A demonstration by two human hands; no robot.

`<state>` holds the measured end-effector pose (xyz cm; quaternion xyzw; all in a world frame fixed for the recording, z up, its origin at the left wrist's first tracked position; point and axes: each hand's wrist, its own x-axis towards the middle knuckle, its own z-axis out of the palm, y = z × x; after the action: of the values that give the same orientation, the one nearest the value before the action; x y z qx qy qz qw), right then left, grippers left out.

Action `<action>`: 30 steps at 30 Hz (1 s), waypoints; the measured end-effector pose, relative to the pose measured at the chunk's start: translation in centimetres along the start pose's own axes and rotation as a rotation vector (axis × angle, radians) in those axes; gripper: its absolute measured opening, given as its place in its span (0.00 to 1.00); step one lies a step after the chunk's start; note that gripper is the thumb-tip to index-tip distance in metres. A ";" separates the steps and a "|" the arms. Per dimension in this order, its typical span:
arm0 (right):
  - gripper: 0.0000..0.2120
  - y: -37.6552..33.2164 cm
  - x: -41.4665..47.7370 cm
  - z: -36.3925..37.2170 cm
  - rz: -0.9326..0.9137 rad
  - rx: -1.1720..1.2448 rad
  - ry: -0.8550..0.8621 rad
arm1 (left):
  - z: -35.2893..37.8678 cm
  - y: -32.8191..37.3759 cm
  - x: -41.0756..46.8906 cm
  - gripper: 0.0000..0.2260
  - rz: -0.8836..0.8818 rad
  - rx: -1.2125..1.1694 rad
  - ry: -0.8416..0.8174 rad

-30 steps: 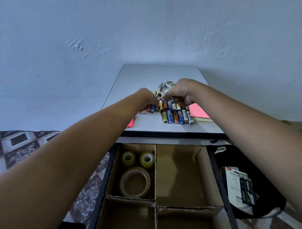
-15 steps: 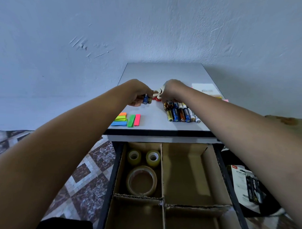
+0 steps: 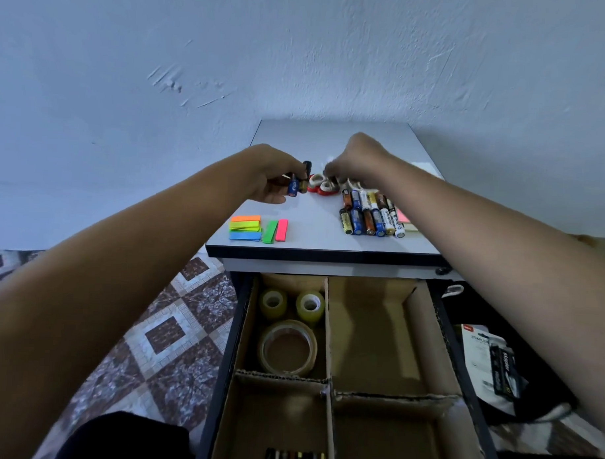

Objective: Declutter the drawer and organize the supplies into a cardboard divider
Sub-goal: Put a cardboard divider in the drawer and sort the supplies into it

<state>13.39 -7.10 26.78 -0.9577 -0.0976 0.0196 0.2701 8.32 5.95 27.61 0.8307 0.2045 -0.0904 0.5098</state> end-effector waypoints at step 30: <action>0.05 7.7 -23.7 8.9 0.342 0.655 -0.539 | 9.0 -22.7 -9.9 0.18 -0.155 0.819 -0.491</action>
<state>-9.26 -13.63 14.81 -0.7849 0.0062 0.3423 0.5165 -9.86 4.58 8.64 0.8995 0.0870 -0.3948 0.1659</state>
